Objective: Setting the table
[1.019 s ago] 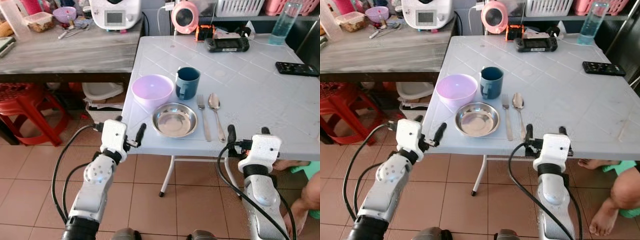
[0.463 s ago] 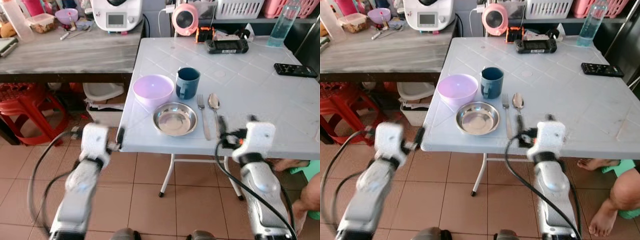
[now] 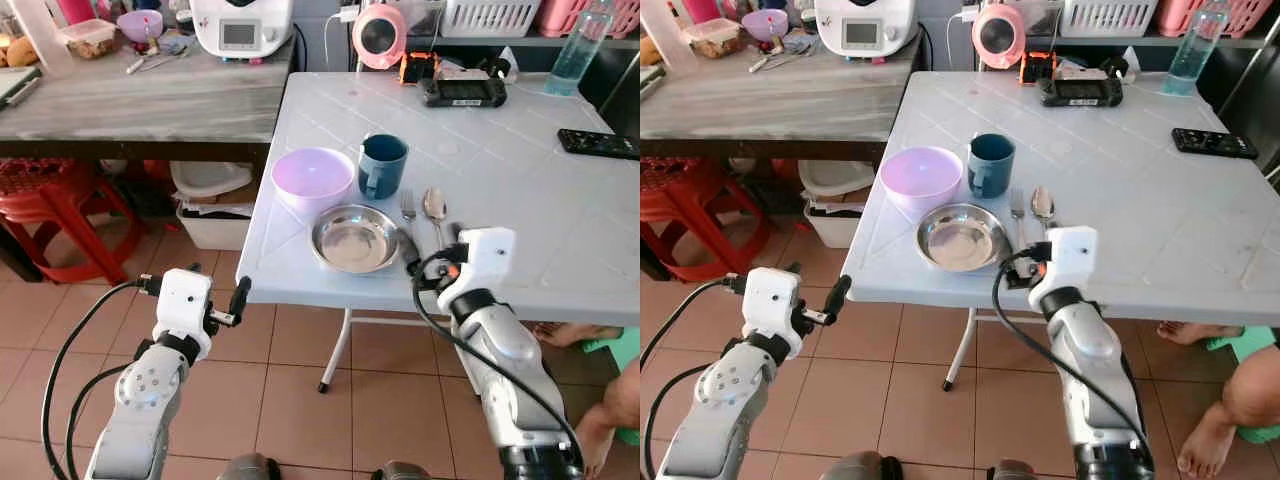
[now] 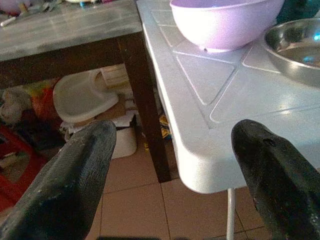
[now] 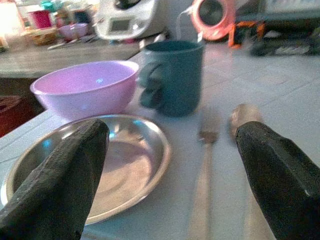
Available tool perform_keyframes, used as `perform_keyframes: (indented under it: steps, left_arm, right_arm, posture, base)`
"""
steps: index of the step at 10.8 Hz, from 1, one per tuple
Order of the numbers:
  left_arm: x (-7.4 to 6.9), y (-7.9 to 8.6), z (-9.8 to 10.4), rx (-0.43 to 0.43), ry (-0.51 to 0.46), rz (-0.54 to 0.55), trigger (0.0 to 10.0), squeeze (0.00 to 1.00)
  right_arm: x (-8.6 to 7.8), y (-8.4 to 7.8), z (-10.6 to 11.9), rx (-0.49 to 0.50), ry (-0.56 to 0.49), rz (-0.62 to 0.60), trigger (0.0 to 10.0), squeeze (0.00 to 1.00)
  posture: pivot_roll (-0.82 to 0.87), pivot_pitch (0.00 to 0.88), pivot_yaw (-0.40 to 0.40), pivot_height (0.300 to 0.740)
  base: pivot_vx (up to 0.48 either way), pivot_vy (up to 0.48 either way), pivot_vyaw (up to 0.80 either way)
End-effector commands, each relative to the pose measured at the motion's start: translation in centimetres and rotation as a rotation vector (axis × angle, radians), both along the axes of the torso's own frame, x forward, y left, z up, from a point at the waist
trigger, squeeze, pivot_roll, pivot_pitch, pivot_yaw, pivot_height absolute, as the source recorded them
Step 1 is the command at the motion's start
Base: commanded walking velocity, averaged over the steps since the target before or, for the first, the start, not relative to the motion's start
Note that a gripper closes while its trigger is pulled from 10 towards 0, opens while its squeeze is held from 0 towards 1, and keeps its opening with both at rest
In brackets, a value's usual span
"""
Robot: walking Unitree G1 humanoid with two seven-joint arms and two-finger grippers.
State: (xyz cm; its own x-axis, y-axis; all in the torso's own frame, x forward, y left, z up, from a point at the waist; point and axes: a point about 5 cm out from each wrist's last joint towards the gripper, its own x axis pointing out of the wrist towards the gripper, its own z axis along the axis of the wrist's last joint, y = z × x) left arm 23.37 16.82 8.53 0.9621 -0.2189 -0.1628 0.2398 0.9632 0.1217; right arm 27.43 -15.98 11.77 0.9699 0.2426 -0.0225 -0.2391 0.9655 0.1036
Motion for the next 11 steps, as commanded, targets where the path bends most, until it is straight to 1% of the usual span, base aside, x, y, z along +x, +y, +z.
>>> perform_keyframes:
  steps: [1,2,4,6,7,9,10,11]
  left_arm:
    - [-0.2,0.3,0.4,0.010,0.001,-0.007,10.0,0.00]
    - [-0.5,0.4,0.5,0.013,0.007,-0.013,10.0,0.00]
    - [-0.8,0.6,0.7,0.026,0.015,-0.021,10.0,0.00]
    - [-1.0,0.8,0.9,0.039,0.026,-0.027,10.0,0.00]
    - [-1.0,0.9,1.0,0.046,0.029,-0.031,10.0,0.00]
    - [-1.1,1.0,1.1,0.057,0.034,-0.036,10.0,0.00]
    - [-1.2,1.0,1.1,0.062,0.035,-0.041,10.0,0.00]
    - [-1.2,1.0,1.2,0.063,0.035,-0.042,10.0,0.00]
  right_arm:
    - [0.4,0.1,-0.1,0.047,0.036,0.021,10.0,0.00]
    - [0.5,-0.1,-0.3,0.057,0.049,0.025,10.0,0.00]
    - [0.7,0.4,-0.5,0.078,0.078,0.061,10.0,0.00]
    - [0.8,1.0,-0.8,0.124,0.113,0.113,10.0,0.00]
    - [1.0,1.0,-1.0,0.136,0.140,0.119,10.0,0.00]
    - [1.4,1.5,-1.1,0.179,0.185,0.164,10.0,0.00]
    - [1.6,2.1,-1.3,0.181,0.216,0.192,10.0,0.00]
    - [1.7,2.2,-1.3,0.192,0.219,0.195,10.0,0.00]
  posture:
    - [0.01,0.045,0.046,0.740]
    - [0.02,0.056,0.049,0.740]
    - [0.04,0.071,0.058,0.740]
    - [0.05,0.081,0.065,0.740]
    - [0.05,0.084,0.067,0.740]
    - [0.06,0.090,0.072,0.740]
    - [0.06,0.092,0.073,0.740]
    - [0.07,0.093,0.074,0.740]
  base:
    - [0.000,0.000,0.00]
    - [0.000,0.000,0.00]
    - [0.000,0.000,0.00]
    - [0.000,0.000,0.00]
    - [0.000,0.000,0.00]
    - [0.000,0.000,0.00]
    - [0.000,0.000,0.00]
    - [0.000,0.000,0.00]
